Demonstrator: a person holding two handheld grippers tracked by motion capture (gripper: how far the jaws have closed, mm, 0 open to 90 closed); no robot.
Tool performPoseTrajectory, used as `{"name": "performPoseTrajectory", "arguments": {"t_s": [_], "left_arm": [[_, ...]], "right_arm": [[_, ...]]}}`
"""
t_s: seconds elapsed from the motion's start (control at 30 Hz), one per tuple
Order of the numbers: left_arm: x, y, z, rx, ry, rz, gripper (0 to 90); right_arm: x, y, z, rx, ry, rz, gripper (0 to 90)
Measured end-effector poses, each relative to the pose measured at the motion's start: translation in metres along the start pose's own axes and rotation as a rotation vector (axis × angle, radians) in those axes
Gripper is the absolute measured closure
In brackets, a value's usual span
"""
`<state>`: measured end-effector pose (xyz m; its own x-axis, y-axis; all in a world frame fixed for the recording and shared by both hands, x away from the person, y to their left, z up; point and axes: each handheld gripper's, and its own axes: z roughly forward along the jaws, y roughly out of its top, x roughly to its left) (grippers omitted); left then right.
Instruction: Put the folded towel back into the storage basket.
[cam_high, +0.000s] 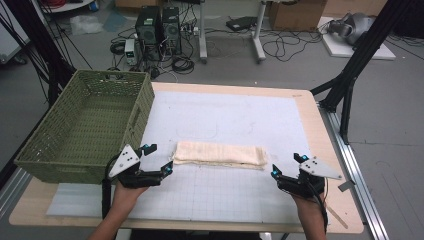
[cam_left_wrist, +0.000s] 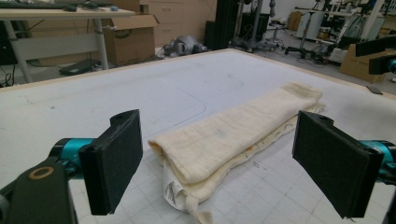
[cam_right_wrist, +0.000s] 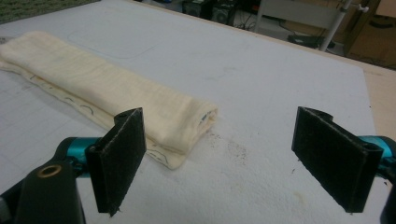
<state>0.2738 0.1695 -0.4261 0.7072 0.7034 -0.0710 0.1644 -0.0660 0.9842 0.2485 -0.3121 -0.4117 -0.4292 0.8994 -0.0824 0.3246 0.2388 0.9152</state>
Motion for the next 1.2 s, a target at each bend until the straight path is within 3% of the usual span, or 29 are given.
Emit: {"name": "performPoseTrajectory", "arguments": {"t_s": [1.2], "left_arm": [[0.0000, 0.0003, 0.0004, 0.006, -0.005, -0.006, 16.5]], "right_arm": [[0.0013, -0.0014, 0.0023, 0.019, 0.015, 0.011, 16.3]]}}
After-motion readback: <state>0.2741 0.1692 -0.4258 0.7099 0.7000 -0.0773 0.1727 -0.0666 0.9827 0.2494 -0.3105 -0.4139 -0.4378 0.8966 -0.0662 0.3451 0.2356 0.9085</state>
